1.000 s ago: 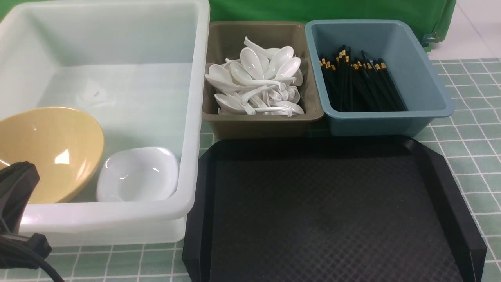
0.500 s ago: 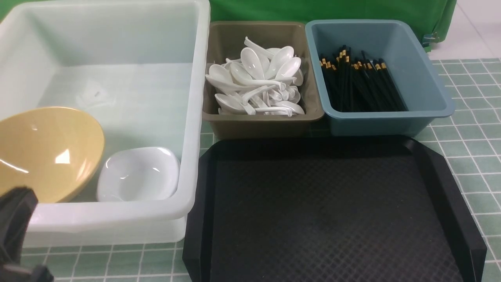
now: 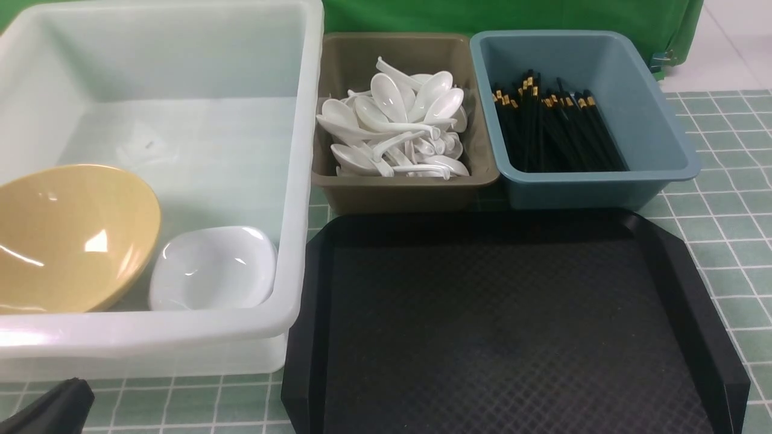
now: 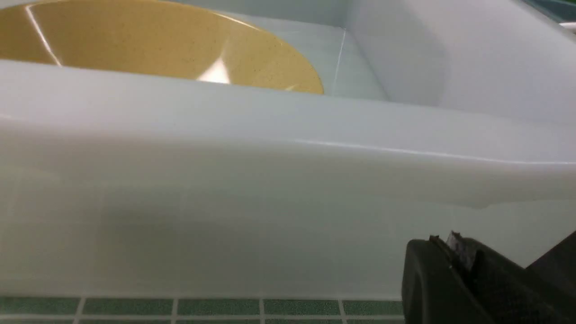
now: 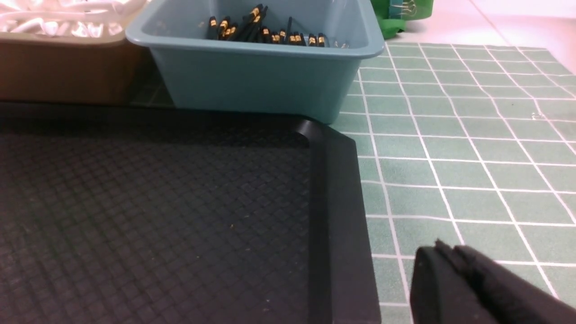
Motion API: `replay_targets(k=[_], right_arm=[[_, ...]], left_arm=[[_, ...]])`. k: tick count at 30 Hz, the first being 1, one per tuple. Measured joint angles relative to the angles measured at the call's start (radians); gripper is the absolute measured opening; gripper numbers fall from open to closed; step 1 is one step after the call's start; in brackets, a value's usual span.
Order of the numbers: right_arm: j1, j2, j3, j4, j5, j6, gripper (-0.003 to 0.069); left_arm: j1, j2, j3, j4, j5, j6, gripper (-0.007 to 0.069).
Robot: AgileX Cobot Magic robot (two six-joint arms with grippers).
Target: On blue table put chopsticks spoon bowls plates into blue grey white boxes.
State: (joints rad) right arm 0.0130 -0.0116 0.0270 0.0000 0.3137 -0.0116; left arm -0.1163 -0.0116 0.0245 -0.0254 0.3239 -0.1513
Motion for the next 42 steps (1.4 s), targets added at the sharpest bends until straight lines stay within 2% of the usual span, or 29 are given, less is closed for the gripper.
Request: replay_targets(k=[8,13,42], right_arm=[[0.000,0.000,0.000,0.000,0.000,0.000,0.0078],[0.000,0.000,0.000,0.000,0.000,0.000,0.0081],[0.000,0.000,0.000,0.000,0.000,0.000,0.0099]], left_arm=[[0.000,0.000,0.000,-0.032,0.000,0.127,0.0002],[0.000,0.000,0.000,-0.036,0.000,0.151,0.0002],[0.000,0.000,0.000,-0.038,0.000,0.151,0.0002]])
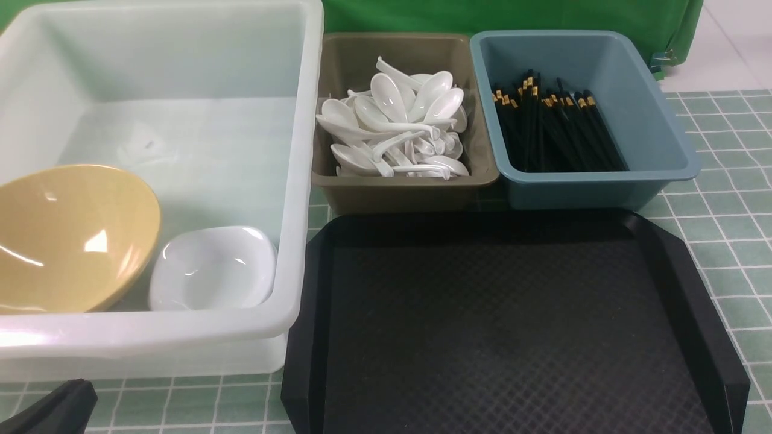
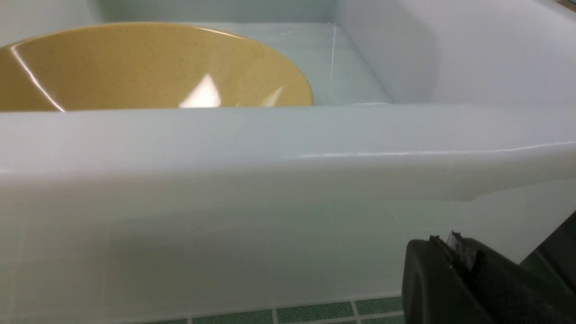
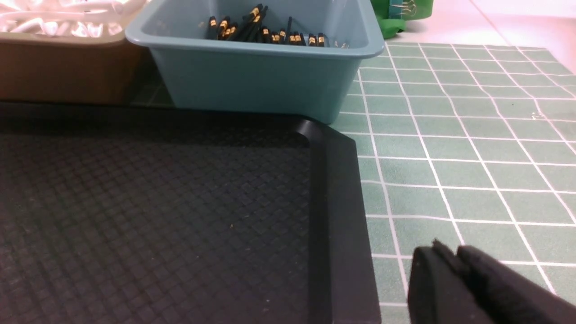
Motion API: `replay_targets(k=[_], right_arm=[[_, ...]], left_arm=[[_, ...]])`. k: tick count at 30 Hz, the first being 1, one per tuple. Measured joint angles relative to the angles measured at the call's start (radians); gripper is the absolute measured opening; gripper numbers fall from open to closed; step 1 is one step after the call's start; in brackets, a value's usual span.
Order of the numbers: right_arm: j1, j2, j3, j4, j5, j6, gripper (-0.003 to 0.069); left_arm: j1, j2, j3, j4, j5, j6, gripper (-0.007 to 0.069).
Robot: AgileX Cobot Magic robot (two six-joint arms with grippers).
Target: On blue table put chopsticks spoon bowls plates into blue grey white boxes.
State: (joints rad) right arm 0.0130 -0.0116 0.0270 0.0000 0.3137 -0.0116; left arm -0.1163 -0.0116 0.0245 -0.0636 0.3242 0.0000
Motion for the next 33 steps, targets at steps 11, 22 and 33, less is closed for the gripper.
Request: replay_targets(k=[11,22,33], right_arm=[[0.000,0.000,0.000,0.000,0.001,0.000,0.0099],[0.000,0.000,0.000,0.000,0.001,0.000,0.0107],[0.000,0.000,0.000,0.000,0.001,0.000,0.0116]], left_arm=[[0.000,0.000,0.000,-0.001,0.000,0.000,0.0002],[0.000,0.000,0.000,-0.003,0.000,0.000,0.0002],[0.000,0.000,0.000,-0.004,0.000,0.000,0.0002]])
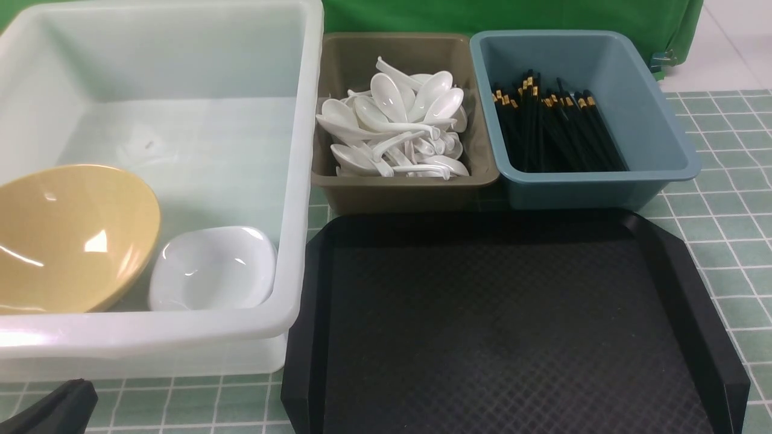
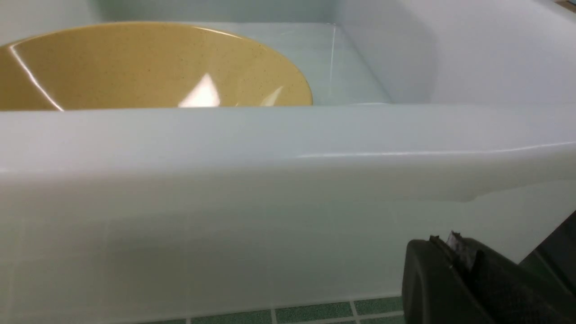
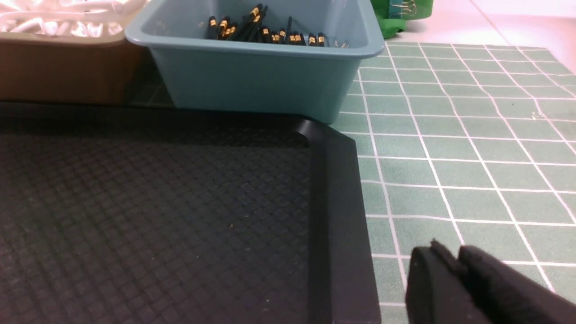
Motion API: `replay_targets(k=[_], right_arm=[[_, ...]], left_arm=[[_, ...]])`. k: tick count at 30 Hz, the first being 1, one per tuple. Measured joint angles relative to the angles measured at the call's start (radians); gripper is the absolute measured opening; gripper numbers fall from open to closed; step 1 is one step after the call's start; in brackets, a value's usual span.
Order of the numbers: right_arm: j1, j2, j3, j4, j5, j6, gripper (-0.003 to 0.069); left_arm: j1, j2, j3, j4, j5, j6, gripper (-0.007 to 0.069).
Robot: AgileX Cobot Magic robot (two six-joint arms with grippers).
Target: On blue table put chopsticks spoon bowls plates into blue grey white boxes.
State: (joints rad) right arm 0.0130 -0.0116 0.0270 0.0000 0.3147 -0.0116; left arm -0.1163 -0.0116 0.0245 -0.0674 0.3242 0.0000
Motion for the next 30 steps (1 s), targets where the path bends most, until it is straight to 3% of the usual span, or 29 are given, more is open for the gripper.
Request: replay_targets(k=[30], right_arm=[[-0.001,0.000,0.000,0.000,0.000,0.000,0.0148]], left_arm=[[0.000,0.000,0.000,-0.002,0.000,0.007,0.0002]])
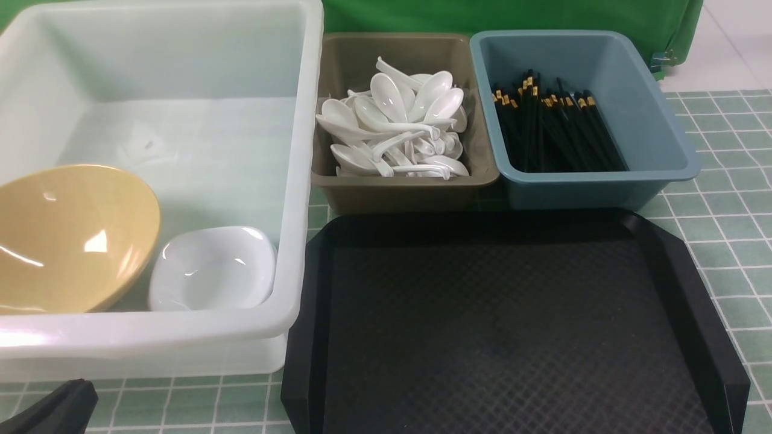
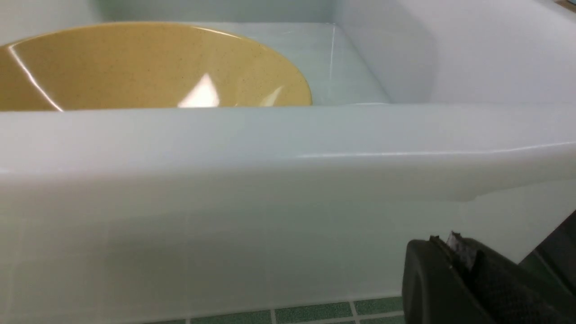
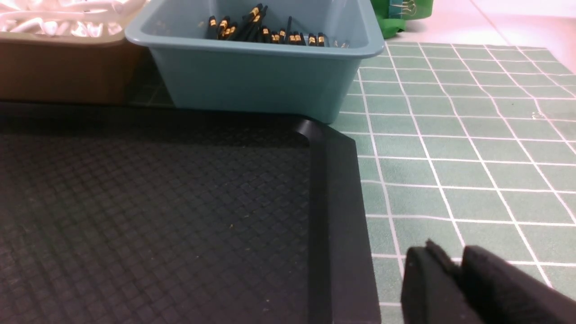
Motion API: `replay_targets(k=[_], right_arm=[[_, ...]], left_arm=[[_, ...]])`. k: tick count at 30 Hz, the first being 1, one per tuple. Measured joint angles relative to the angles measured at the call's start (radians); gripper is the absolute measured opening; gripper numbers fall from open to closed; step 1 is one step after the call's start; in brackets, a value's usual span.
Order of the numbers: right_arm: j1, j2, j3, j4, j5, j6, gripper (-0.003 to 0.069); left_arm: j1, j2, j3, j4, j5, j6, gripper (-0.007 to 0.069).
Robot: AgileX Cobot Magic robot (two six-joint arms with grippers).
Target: On blue table put chopsticks spoon bowls plates into blue grey white boxes.
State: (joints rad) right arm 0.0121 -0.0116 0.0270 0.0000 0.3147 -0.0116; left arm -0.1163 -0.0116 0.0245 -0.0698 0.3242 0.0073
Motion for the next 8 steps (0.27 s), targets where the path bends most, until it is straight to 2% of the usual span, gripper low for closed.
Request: replay_targets(k=[8], right_arm=[[0.000,0.000,0.000,0.000,0.000,0.000,0.0155]], left_arm=[[0.000,0.000,0.000,0.000,0.000,0.000,0.0002]])
